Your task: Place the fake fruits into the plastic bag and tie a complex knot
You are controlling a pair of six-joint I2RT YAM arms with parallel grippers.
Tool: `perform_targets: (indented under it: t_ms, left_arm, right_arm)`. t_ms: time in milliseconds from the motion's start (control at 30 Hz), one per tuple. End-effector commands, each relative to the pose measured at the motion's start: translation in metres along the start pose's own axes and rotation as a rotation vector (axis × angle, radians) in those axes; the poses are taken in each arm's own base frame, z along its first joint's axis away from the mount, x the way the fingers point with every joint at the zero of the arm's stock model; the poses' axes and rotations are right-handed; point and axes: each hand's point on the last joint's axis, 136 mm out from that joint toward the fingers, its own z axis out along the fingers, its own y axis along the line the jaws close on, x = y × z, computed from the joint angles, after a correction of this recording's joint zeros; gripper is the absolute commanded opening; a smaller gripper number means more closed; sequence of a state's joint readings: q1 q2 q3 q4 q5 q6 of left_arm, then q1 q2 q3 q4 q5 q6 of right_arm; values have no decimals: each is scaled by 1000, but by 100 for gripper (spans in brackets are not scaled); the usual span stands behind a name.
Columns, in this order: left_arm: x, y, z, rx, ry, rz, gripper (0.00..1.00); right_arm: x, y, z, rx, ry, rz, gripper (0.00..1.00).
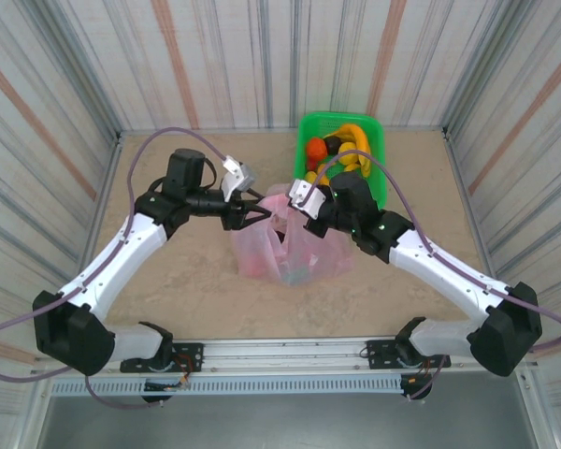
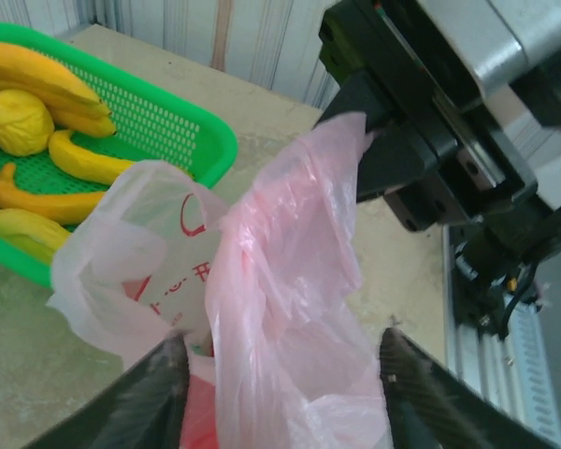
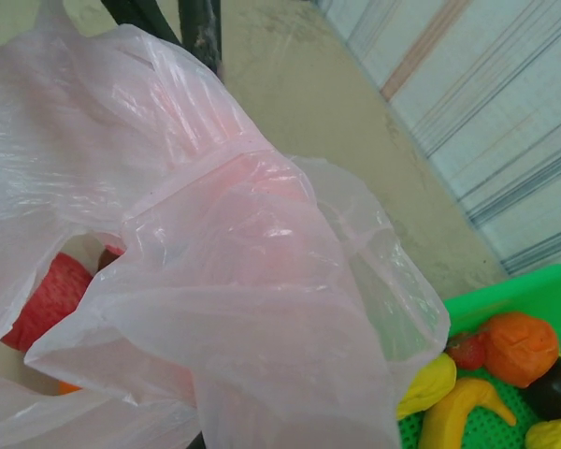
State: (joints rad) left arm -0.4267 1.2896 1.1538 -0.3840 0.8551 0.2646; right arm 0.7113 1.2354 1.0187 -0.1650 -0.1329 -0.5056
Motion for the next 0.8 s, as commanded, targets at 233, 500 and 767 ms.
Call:
perform_targets:
  t_ms: [233, 500, 767]
  left_arm:
    - [-20, 11, 6, -132, -41, 173, 93]
    - [-6, 11, 27, -86, 23, 208, 86]
    - [2, 16, 32, -91, 69, 201, 46]
  right_arm:
    - [-21, 5, -13, -41, -102, 16, 0]
    - [-25, 8, -16, -75, -112, 31, 0]
    - [-22, 6, -18, -75, -94, 33, 0]
